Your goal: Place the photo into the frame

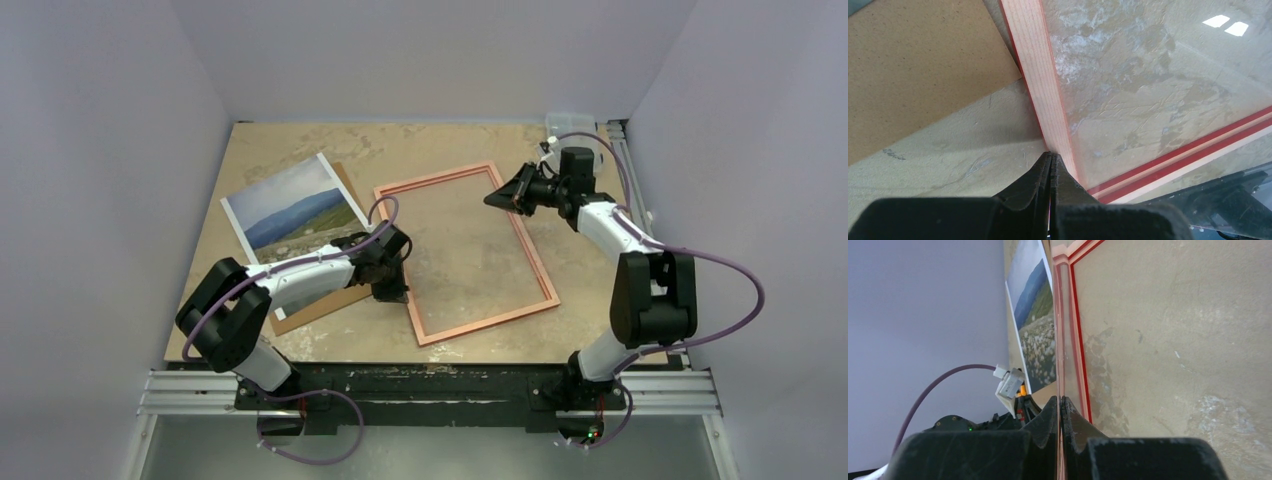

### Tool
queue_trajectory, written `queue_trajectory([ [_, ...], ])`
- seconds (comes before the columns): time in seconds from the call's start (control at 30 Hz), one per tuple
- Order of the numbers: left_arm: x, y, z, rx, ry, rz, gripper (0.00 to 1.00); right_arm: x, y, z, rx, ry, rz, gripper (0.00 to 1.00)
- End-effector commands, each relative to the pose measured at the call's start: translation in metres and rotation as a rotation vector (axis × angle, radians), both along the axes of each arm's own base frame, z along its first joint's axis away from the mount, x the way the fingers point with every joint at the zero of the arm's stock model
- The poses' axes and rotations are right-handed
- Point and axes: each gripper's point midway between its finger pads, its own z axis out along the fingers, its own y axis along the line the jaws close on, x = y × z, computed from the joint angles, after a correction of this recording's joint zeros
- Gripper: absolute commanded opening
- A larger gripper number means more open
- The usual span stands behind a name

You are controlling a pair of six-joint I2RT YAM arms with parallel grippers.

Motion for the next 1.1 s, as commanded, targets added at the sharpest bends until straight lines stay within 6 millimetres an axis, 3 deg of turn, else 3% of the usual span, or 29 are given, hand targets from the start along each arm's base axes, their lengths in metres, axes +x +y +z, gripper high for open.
queue_trajectory([
  [0.0,-0.006,0.026,-0.024,0.147,0.019,-0.004,0.00,-0.005,-0.004,-0.013,-0.080,-0.008,0.059,0.00],
  [0.27,-0.006,0.028,-0.022,0.157,0.013,-0.011,0.00,-0.007,-0.031,-0.058,-0.325,0.004,0.047,0.00],
  [0.5,-0.005,0.029,-0.025,0.176,0.007,-0.039,0.00,-0.004,-0.027,-0.085,-0.328,0.038,0.118,0.00],
  [0.6,-0.005,0.030,-0.025,0.183,0.002,-0.050,0.00,-0.009,-0.028,-0.088,-0.332,0.036,0.121,0.00],
  [0.77,0.000,0.033,-0.019,0.202,-0.029,-0.074,0.00,-0.033,-0.034,-0.089,-0.357,0.043,0.099,0.00],
  [1.07,0.026,0.042,0.002,0.155,-0.077,-0.058,0.00,-0.064,-0.040,-0.088,-0.367,0.052,0.063,0.00],
])
